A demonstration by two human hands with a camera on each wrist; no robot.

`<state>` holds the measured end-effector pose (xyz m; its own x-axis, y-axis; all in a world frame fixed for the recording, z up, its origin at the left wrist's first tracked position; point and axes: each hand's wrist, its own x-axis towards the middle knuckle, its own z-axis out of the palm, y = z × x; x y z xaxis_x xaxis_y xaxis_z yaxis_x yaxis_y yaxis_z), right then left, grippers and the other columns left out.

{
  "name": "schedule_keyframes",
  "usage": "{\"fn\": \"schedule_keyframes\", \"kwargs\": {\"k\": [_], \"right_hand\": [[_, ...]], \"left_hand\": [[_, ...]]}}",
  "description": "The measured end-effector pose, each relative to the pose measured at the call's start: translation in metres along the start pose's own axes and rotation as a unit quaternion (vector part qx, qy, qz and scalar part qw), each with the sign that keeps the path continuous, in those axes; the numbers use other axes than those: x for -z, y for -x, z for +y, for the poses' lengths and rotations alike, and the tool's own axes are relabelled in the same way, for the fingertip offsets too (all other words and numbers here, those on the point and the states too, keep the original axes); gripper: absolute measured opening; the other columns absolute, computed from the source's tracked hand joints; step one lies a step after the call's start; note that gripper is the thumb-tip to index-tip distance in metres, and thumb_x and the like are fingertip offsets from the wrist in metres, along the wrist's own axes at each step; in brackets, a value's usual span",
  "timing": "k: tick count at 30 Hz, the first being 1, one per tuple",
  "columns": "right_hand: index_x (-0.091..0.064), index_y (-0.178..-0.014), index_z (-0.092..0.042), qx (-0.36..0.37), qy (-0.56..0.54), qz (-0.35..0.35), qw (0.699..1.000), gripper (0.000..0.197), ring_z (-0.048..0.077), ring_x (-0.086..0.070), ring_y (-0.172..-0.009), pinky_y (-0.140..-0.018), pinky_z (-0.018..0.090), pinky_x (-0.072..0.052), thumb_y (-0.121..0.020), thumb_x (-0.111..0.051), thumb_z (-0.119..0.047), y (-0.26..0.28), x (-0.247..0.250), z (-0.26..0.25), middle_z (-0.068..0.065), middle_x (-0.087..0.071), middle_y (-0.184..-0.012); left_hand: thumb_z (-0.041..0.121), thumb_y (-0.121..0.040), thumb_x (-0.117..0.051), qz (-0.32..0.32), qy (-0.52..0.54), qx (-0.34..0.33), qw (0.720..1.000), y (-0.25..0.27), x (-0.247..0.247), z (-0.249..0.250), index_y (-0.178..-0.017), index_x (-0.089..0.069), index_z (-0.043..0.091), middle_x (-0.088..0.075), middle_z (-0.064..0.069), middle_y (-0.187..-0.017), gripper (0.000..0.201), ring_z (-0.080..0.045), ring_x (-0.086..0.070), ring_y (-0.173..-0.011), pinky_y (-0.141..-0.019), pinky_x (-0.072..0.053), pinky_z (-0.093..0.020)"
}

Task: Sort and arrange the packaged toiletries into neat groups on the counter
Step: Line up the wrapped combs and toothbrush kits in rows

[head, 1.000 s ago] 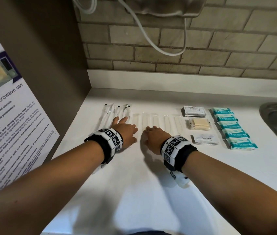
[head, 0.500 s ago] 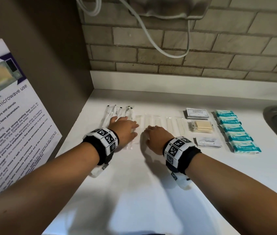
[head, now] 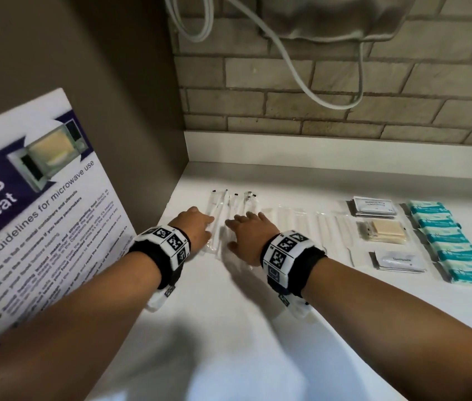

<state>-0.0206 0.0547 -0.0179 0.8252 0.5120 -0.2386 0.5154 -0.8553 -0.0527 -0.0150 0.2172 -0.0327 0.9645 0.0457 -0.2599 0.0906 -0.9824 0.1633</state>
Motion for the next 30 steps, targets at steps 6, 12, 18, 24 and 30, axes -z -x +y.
{"fn": "schedule_keyframes", "kwargs": {"k": [6, 12, 18, 24, 30], "right_hand": [[-0.037, -0.145, -0.018, -0.005, 0.052, -0.041, 0.998, 0.05, 0.031, -0.03, -0.14, -0.118, 0.046, -0.02, -0.098, -0.041, -0.036, -0.033, -0.01, -0.012, 0.006, -0.039, -0.15], [-0.056, -0.129, -0.017, 0.011, 0.058, -0.031, 0.998, 0.042, 0.03, -0.037, -0.133, -0.116, 0.044, -0.021, -0.093, -0.045, -0.036, -0.044, -0.016, -0.025, 0.003, -0.053, -0.136], [-0.06, -0.124, -0.014, 0.021, 0.083, -0.026, 0.996, 0.037, 0.028, -0.038, -0.131, -0.117, 0.045, -0.015, -0.095, -0.045, -0.031, -0.053, -0.014, -0.04, 0.001, -0.058, -0.129], [-0.055, -0.13, -0.011, 0.028, 0.041, -0.002, 0.999, 0.041, 0.027, -0.039, -0.131, -0.116, 0.041, -0.021, -0.094, -0.046, -0.029, -0.051, -0.014, -0.045, 0.005, -0.055, -0.133], [-0.051, -0.135, -0.016, -0.005, 0.053, -0.034, 0.998, 0.045, 0.027, -0.038, -0.133, -0.118, 0.047, -0.015, -0.094, -0.046, -0.034, -0.038, -0.008, -0.024, 0.004, -0.052, -0.137]], "left_hand": [[0.023, -0.095, -0.052, -0.015, 0.001, 0.008, 1.0, -0.006, -0.01, -0.009, -0.139, -0.049, 0.021, -0.036, -0.011, -0.143, 0.044, -0.029, -0.05, -0.126, -0.102, -0.04, -0.032], [0.018, -0.094, -0.051, 0.016, -0.015, 0.03, 0.999, -0.006, -0.01, -0.021, -0.132, -0.056, 0.016, -0.044, -0.01, -0.134, 0.039, -0.03, -0.051, -0.125, -0.103, -0.043, -0.035], [0.014, -0.093, -0.053, 0.025, 0.006, 0.054, 0.998, -0.007, -0.004, -0.032, -0.133, -0.056, 0.013, -0.043, -0.01, -0.138, 0.04, -0.028, -0.048, -0.129, -0.108, -0.039, -0.034], [0.009, -0.091, -0.049, 0.055, 0.022, 0.04, 0.997, -0.006, -0.004, -0.032, -0.134, -0.055, 0.016, -0.04, -0.008, -0.14, 0.044, -0.028, -0.041, -0.131, -0.109, -0.038, -0.038], [0.024, -0.088, -0.054, -0.002, 0.054, -0.027, 0.998, -0.008, -0.014, -0.021, -0.133, -0.054, 0.028, -0.048, 0.0, -0.137, 0.045, -0.025, -0.051, -0.122, -0.105, -0.042, -0.035]]}}
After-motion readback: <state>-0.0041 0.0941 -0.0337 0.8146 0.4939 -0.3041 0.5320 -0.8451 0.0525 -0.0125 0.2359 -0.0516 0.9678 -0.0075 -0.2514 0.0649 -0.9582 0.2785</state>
